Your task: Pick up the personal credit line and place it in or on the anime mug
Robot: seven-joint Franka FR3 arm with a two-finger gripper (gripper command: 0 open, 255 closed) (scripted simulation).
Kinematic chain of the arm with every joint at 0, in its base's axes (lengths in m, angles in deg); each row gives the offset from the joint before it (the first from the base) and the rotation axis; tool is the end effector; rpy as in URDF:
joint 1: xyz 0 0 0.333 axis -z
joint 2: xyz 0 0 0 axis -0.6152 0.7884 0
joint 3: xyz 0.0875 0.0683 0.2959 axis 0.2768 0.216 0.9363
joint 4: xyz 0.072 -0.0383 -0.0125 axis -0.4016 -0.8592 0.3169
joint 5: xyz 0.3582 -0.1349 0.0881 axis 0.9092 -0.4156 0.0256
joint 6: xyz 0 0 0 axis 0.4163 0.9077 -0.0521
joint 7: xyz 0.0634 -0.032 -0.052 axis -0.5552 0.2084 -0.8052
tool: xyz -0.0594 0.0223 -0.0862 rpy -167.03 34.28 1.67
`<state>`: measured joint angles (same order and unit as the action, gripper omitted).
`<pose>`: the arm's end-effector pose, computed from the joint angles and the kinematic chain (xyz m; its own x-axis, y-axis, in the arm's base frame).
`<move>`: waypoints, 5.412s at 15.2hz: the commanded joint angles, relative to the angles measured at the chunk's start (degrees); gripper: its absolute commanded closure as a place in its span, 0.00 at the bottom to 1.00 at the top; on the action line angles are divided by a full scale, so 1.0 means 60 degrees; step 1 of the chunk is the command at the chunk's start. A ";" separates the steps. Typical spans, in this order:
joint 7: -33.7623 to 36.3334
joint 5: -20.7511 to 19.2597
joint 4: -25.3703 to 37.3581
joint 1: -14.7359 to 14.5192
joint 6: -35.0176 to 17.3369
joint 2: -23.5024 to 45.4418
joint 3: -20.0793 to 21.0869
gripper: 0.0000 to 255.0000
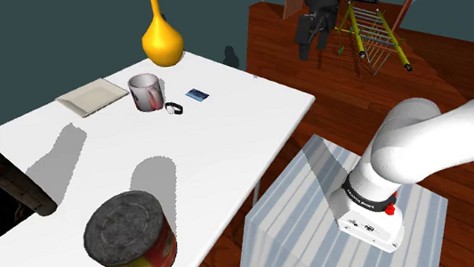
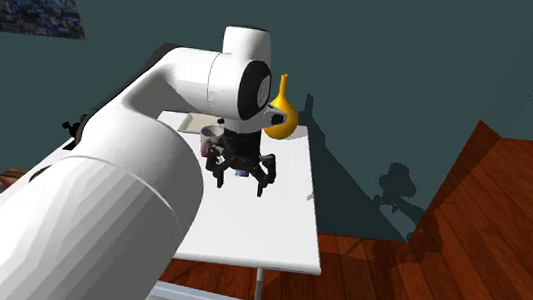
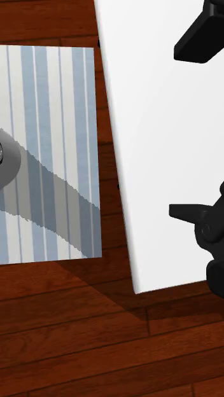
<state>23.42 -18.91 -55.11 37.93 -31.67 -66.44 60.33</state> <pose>0.2905 -0.0349 0.5901 0.9952 -0.0547 -0.0811 -0.0542 -0.9985 0.0075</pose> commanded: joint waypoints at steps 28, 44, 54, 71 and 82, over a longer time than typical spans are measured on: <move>-0.0763 0.0945 -0.0995 -0.1168 -1.2481 0.6609 -0.0141 0.00; -0.2074 0.2427 0.1703 -0.1054 -1.5192 1.0573 0.0498 0.00; -0.2074 0.2426 0.1701 -0.1054 -1.5192 1.0572 0.0498 1.00; -0.1669 0.2006 0.1860 -0.1383 -1.4189 0.9737 0.0071 1.00; -0.1242 0.1517 0.2289 -0.1553 -1.2914 0.8886 -0.0179 1.00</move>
<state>15.86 -9.62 -41.62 28.62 -109.90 -12.64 59.35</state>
